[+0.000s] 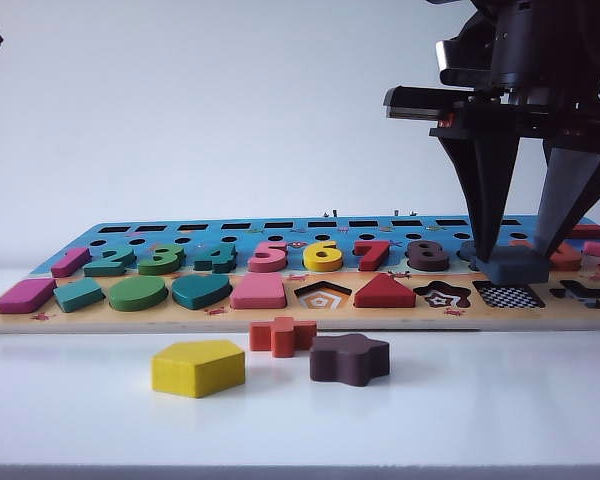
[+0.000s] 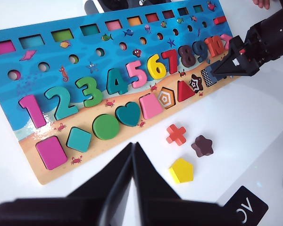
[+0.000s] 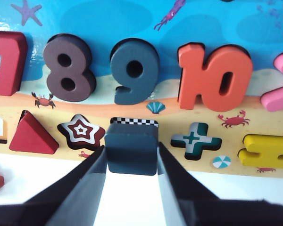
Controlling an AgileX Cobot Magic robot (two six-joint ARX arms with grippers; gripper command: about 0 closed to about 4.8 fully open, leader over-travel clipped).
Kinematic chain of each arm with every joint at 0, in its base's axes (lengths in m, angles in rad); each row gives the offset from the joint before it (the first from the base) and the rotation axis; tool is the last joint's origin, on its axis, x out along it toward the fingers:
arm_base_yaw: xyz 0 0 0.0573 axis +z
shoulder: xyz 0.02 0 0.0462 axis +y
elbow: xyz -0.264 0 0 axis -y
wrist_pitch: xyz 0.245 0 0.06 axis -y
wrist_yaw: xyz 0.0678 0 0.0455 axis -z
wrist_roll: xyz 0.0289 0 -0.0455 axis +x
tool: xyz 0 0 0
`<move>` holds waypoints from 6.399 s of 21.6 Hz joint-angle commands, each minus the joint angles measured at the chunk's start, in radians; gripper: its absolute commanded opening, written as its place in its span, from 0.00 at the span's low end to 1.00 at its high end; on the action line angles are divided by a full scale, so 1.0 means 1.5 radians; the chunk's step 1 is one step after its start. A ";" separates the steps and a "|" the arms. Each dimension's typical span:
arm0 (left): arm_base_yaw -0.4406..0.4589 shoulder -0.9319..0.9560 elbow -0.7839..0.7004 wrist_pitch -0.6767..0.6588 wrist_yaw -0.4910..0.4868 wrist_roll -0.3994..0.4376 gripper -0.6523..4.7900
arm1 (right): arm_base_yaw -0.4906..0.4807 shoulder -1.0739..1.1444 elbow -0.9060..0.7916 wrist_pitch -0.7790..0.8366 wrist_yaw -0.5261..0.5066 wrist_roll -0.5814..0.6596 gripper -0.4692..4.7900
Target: Insert the cube into the slot.
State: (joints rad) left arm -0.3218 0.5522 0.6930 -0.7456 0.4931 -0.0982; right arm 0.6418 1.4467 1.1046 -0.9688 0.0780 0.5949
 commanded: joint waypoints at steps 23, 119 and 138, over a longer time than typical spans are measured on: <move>0.000 -0.001 0.003 0.010 0.005 0.003 0.13 | 0.001 0.032 -0.002 0.009 0.004 0.002 0.18; 0.076 -0.067 -0.072 0.170 -0.008 0.073 0.13 | -0.160 -0.686 -0.537 0.560 -0.087 -0.165 0.08; 0.109 -0.192 -0.189 0.225 -0.070 0.127 0.13 | -0.289 -0.901 -0.672 0.571 -0.094 -0.127 0.08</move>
State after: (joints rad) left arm -0.1581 0.2710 0.4156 -0.4305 0.4065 0.0711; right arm 0.2119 0.0994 0.0986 -0.1276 -0.0586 0.3996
